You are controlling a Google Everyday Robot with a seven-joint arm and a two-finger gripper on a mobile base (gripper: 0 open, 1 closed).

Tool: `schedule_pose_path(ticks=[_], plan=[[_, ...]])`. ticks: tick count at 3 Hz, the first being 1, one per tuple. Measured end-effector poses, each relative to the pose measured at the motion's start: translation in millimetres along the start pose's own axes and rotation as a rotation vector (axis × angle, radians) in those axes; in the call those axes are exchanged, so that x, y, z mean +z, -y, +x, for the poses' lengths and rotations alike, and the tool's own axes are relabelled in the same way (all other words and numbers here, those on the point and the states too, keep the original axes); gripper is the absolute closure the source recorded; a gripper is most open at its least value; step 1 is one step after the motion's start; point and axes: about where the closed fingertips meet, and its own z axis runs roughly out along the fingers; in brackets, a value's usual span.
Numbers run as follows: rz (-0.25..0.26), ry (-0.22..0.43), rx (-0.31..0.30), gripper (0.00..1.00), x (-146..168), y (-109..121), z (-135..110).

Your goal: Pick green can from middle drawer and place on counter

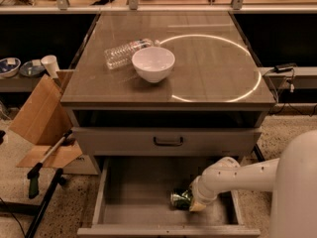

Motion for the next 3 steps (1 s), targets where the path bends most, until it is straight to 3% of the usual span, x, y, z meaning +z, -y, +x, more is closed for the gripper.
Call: schedule_pose_path(ticks=[1,2,3], plan=[[0.014,0.020,0.009,0.90,-17.6,-11.5,3.7],[0.037,0.033,0.012,1.00,-43.9,-24.8,2.9],[0.065,0.035,0.016,1.00,-72.7,-34.3,-1.5]])
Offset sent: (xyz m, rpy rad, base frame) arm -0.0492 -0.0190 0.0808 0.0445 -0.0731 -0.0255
